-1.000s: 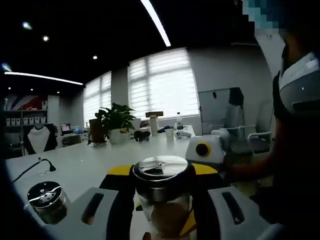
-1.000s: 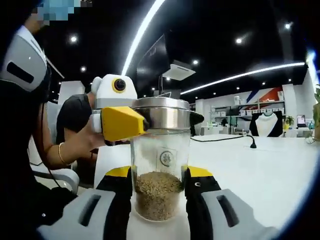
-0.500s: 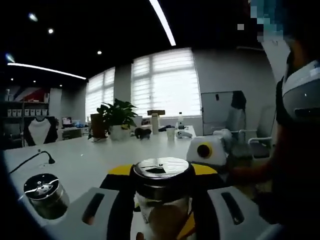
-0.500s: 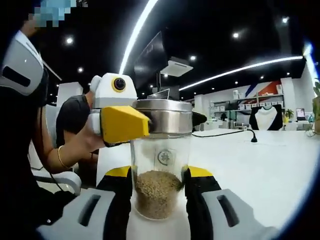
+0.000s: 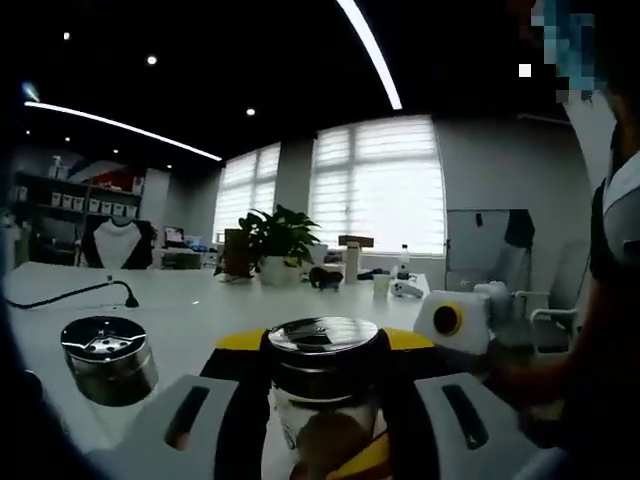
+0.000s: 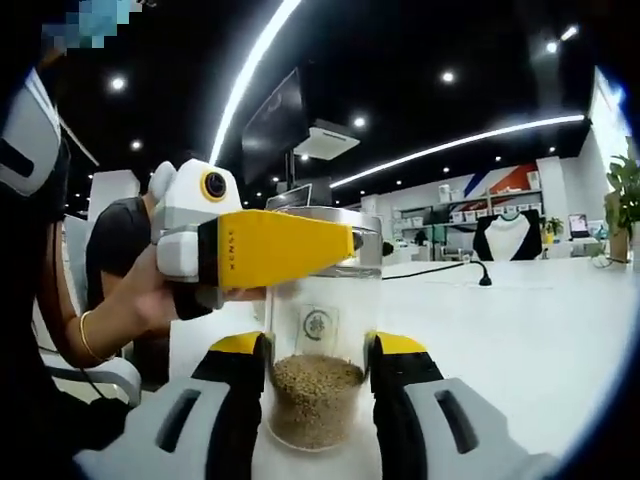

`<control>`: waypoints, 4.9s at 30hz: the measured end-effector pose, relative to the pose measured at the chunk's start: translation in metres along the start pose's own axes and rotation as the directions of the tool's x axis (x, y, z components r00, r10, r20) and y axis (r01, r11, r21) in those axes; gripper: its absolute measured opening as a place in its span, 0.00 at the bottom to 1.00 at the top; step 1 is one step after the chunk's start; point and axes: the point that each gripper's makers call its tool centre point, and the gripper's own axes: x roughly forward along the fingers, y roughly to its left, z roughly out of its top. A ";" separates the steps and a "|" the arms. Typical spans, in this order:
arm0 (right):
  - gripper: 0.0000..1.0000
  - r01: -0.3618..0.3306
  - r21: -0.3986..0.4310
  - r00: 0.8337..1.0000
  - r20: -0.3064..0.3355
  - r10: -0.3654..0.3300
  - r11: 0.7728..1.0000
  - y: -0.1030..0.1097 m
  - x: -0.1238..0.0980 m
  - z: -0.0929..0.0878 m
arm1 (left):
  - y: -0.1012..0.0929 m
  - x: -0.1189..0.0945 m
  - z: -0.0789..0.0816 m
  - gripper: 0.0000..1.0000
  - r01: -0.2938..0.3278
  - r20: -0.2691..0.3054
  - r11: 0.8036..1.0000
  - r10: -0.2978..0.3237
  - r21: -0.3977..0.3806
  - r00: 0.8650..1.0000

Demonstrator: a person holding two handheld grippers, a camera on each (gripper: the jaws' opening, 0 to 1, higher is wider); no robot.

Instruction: Rotate the seasoning bottle until the label or dispensing opening points toward the visible target arrow and the bottle remains upright within the marked orientation range

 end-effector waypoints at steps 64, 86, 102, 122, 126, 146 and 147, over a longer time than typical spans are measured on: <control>0.45 0.183 -0.036 0.980 0.088 -0.180 0.982 -0.019 0.008 0.021 | -0.015 0.007 0.021 0.44 0.001 -0.018 0.992 0.002 0.128 1.000; 0.45 -0.010 -0.021 0.995 0.101 0.013 1.000 0.016 0.007 0.028 | -0.046 -0.018 0.017 0.46 0.457 -0.130 0.878 -0.441 0.140 0.888; 0.45 -0.028 0.006 0.996 0.086 0.028 1.000 0.017 0.008 0.021 | -0.046 -0.014 0.006 0.45 0.486 -0.106 0.872 -0.479 0.059 0.871; 0.45 0.225 -0.078 0.974 0.053 -0.221 0.971 -0.024 -0.001 0.018 | -0.017 0.016 0.009 0.45 -0.015 -0.032 0.983 0.022 0.185 0.999; 0.43 0.245 -0.132 0.970 0.033 -0.242 0.961 -0.026 -0.002 0.012 | -0.009 0.016 0.009 0.45 -0.076 -0.022 0.981 0.081 0.178 0.996; 0.38 0.290 -0.100 0.956 -0.019 -0.293 0.952 -0.047 0.001 -0.009 | 0.032 0.026 0.014 0.45 -0.297 0.074 0.949 0.290 0.109 0.954; 0.38 0.294 -0.118 0.955 -0.007 -0.297 0.949 -0.048 0.002 -0.007 | 0.034 0.027 0.015 0.45 -0.299 0.075 0.948 0.292 0.108 0.954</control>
